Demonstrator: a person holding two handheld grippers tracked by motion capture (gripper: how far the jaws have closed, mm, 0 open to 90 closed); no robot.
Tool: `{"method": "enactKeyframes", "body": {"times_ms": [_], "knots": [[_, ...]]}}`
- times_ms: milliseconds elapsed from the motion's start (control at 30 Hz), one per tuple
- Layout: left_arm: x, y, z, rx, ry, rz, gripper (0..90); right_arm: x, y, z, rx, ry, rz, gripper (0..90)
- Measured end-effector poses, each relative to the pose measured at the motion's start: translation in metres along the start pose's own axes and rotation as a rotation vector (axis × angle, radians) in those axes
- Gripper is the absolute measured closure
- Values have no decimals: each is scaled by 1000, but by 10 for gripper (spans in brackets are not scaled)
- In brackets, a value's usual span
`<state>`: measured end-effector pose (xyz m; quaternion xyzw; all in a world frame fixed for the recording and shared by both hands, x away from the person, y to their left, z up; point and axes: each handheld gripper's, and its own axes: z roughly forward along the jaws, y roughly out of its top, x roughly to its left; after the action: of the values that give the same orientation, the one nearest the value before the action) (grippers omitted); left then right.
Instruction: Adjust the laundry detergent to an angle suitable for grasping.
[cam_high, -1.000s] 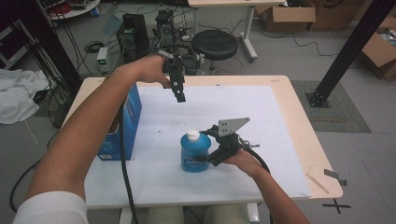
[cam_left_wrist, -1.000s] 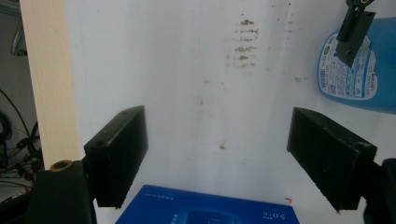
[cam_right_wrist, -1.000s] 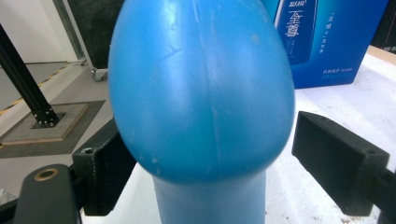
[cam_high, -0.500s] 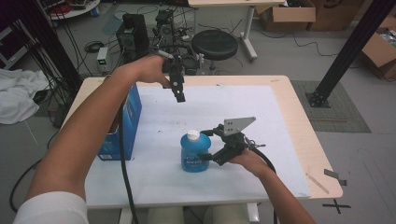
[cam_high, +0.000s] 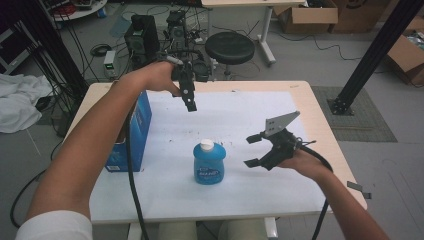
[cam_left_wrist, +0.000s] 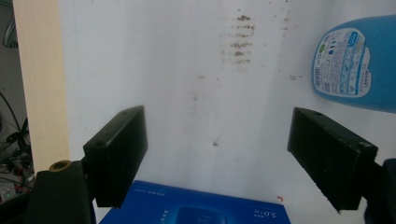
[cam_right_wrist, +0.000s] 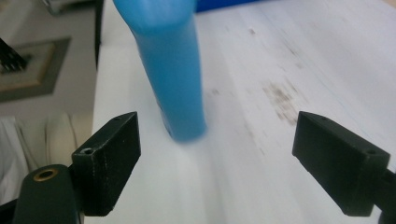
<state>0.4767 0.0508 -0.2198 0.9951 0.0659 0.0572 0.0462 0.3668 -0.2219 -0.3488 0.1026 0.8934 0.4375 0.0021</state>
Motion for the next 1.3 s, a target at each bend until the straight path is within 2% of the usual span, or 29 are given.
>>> {"method": "enactKeyframes", "body": {"times_ms": [133,167,200,400,433,600,633,667,700,1033,1300], "knots": [[-2,-2,-1,-11,1,-10,208,-11,5,-27,111,-42,3,150],[-2,-2,-2,-9,1,-10,208,-18,8,-39,170,-71,6,151],[-2,-2,-2,-9,1,-11,208,-18,8,-39,170,-71,6,151],[-5,-1,-3,-15,4,-13,208,-42,24,-65,322,-159,1,153],[-6,-1,-2,-18,1,-13,207,-50,30,-70,359,-181,-4,154],[-6,-1,0,-13,-2,-11,208,-62,39,-73,403,-202,1,156],[-7,-1,0,-13,-2,-12,208,-67,41,-73,437,-209,5,157],[-7,-1,0,-13,-2,-12,207,-67,41,-73,437,-209,5,157],[-7,-2,0,-18,-2,-13,207,-72,42,-72,464,-213,9,160],[-9,-7,-1,-21,1,-21,206,-82,42,-75,482,-218,34,161],[-11,-8,-3,-25,4,-24,206,-80,44,-74,490,-213,18,164]]}}
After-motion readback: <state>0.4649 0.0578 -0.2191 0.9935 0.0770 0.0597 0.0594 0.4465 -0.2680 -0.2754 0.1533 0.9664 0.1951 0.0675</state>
